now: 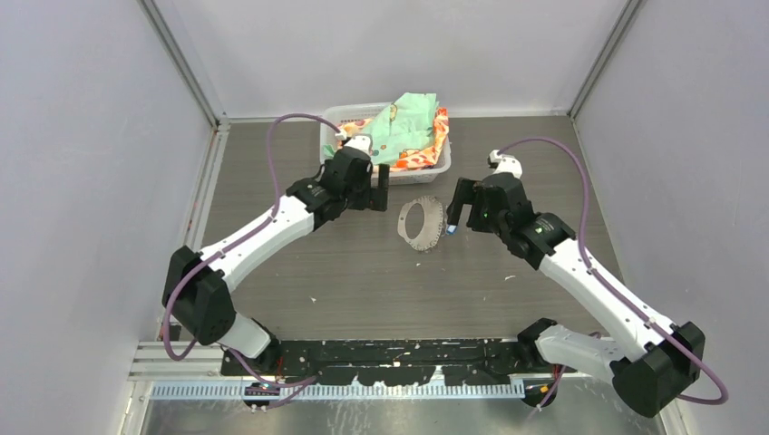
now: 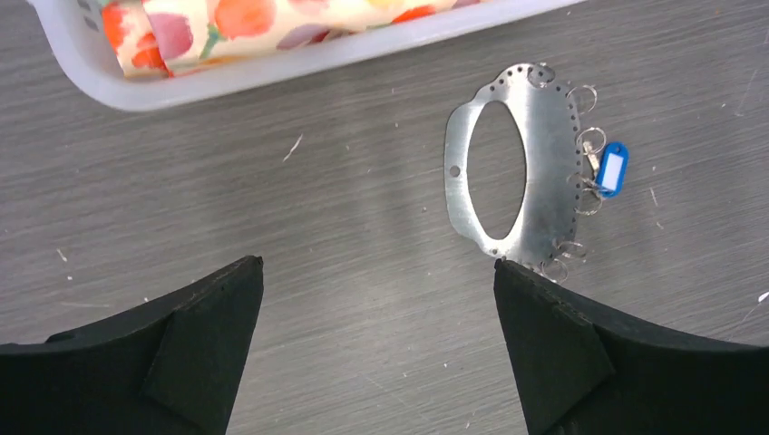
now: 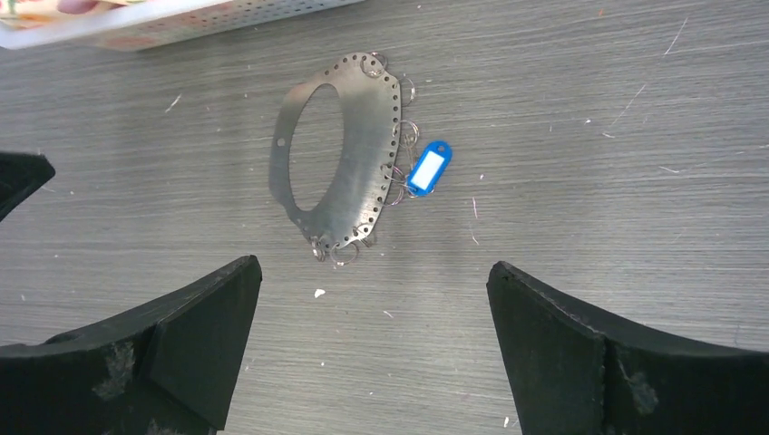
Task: Remove the keys from the keyring
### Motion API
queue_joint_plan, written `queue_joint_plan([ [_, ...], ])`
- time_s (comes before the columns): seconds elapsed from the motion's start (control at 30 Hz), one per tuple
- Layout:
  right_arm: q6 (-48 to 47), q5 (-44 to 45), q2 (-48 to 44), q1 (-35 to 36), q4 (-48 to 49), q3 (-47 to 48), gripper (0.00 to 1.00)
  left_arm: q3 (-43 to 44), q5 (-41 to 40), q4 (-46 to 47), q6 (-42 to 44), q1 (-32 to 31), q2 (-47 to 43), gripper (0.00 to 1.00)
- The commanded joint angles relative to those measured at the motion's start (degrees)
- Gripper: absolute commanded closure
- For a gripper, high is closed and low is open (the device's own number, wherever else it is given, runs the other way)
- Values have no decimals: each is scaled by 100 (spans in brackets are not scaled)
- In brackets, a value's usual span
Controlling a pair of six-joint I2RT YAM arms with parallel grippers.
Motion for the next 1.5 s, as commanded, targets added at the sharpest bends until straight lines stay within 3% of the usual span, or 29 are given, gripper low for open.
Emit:
queue_joint_plan([
  [0.0, 102, 97, 276, -28, 471, -8, 0, -78, -3, 77, -266, 13, -429, 0],
  [0.23, 213, 109, 1115, -289, 816, 90, 0, -763, 999, 108, -387, 281, -955, 0],
  [0.4, 150, -343, 1834, -678, 1402, 144, 3, -1205, 1446, 114, -472, 526, -1330, 0],
  [0.67, -238, -768, 2723, -949, 2075, 412, 21, -1448, 1688, -99, -460, 640, -1498, 0],
  [0.97, -475, -1053, 3455, -965, 2220, 490, 52, -1308, 1937, -313, -315, 718, -1328, 0],
  [1.33, -513, -865, 3395, -505, 1855, 209, 53, -1274, 2162, -298, -295, 774, -1106, 0],
  [1.47, -437, -827, 3615, -329, 1855, 231, 60, -1223, 2193, -294, -281, 784, -1050, 0],
])
